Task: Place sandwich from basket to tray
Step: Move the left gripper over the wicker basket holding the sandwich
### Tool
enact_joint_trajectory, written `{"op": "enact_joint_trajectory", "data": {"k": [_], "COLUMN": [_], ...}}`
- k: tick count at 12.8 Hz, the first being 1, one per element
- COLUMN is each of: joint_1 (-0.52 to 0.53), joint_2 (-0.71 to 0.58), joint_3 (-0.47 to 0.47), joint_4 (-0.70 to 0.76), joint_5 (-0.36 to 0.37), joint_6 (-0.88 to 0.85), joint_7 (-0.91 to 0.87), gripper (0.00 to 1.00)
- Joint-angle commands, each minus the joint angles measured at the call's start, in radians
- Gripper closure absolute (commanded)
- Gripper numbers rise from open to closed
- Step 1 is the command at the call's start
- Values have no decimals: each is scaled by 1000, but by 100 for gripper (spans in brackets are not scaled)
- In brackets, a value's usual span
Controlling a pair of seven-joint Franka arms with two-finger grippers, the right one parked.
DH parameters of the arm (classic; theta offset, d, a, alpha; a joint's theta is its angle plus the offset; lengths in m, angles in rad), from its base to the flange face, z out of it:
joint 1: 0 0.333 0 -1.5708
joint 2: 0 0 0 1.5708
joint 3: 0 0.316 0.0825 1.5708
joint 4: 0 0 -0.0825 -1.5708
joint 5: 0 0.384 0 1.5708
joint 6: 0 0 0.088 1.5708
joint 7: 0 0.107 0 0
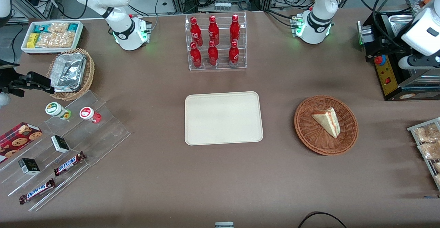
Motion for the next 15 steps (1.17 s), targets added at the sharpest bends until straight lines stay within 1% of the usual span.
{"op": "enact_joint_trajectory", "data": {"k": [1, 4, 5, 6, 7, 10, 11, 13, 15], "joint_1": [24, 27, 29, 38, 68, 130, 160, 194, 197], "joint_2": [-14, -16, -14, -10, 0, 4, 4, 18, 55], "joint_3": [-31, -31, -30, -25, -25, -21, -21, -21, -21], "joint_4": [16, 19, 11, 4, -5, -143, -213, -306, -361], "joint_5": [-13, -11, 0, 3, 1, 4, 4, 4, 4], "joint_6": [-29, -22, -17, -3, 21, 179, 275, 409, 504], "joint_7": [26, 24, 23, 20, 18, 18, 5, -55, -144], "gripper": [0, 0, 0, 0, 0, 0, 0, 0, 0]}}
